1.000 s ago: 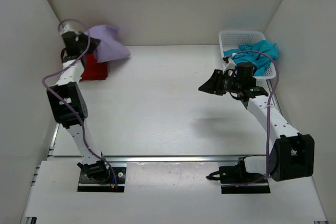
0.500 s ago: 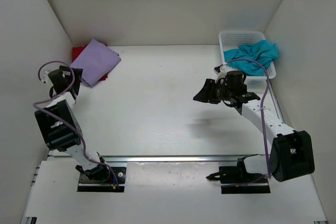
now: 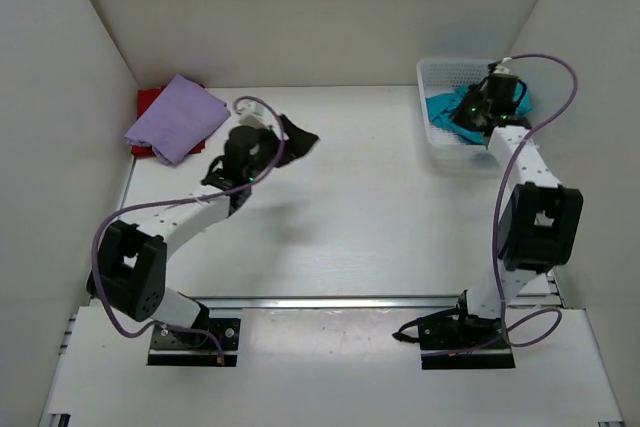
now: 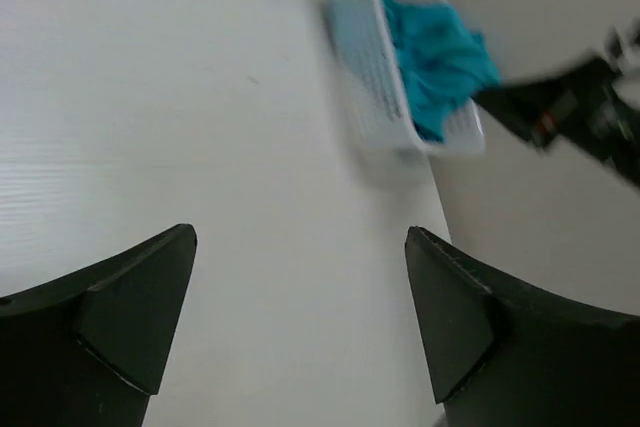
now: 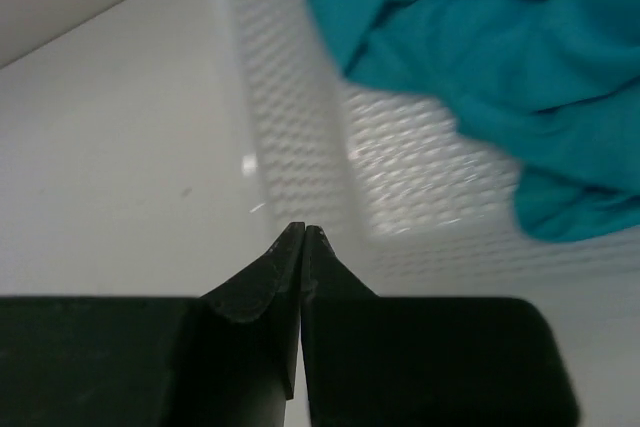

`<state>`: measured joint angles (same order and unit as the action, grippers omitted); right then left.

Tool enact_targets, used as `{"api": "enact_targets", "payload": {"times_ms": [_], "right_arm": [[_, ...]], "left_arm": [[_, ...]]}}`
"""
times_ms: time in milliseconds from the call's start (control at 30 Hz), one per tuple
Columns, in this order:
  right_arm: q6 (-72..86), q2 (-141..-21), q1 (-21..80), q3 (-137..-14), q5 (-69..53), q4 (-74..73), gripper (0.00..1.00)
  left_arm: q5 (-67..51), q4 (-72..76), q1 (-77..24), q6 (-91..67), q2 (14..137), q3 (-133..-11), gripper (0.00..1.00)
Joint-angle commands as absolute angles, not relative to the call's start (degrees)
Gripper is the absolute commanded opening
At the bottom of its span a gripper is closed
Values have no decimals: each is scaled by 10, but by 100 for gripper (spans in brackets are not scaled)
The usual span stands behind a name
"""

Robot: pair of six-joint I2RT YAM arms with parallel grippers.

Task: Fold and stack the t-shirts
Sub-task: Grab crumpled tshirt from bin with the right arm

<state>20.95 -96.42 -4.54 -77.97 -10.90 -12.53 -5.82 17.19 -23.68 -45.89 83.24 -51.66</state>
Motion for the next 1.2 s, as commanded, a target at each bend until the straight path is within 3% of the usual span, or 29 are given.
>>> {"api": "enact_targets", "payload": {"times_ms": [0, 67, 133, 167, 233, 333, 400, 667, 867, 1167], "right_arm": [[167, -1046, -97, -884, -24, -188, 0], [143, -1103, -98, -953, 25, -230, 0], [125, -1139, -91, -1000, 72, -252, 0], [119, -1153, -91, -1012, 89, -253, 4], [128, -1164, -100, -1017, 100, -242, 26], [122, -1181, -108, -1045, 91, -236, 48], [118, -1208, -108, -1087, 108, -256, 53], [112, -1426, -107, -1423, 190, -465, 54], [113, -1431, -108, -1400, 219, -468, 53], [83, -1474, -108, -1397, 203, -461, 60]], "left_arm": [[-69, 201, -339, -409, 814, -478, 93], [-84, 234, -373, -410, 813, -438, 67], [-106, 246, -390, -418, 815, -411, 55], [-122, 250, -395, -423, 815, -389, 53], [-135, 251, -400, -422, 809, -350, 54], [-130, 268, -409, -423, 783, -295, 58], [-131, 279, -420, -423, 773, -272, 60], [-149, 284, -371, -424, 735, -227, 62], [-153, 292, -353, -435, 717, -225, 63], [-159, 304, -334, -449, 720, -214, 63]]}}
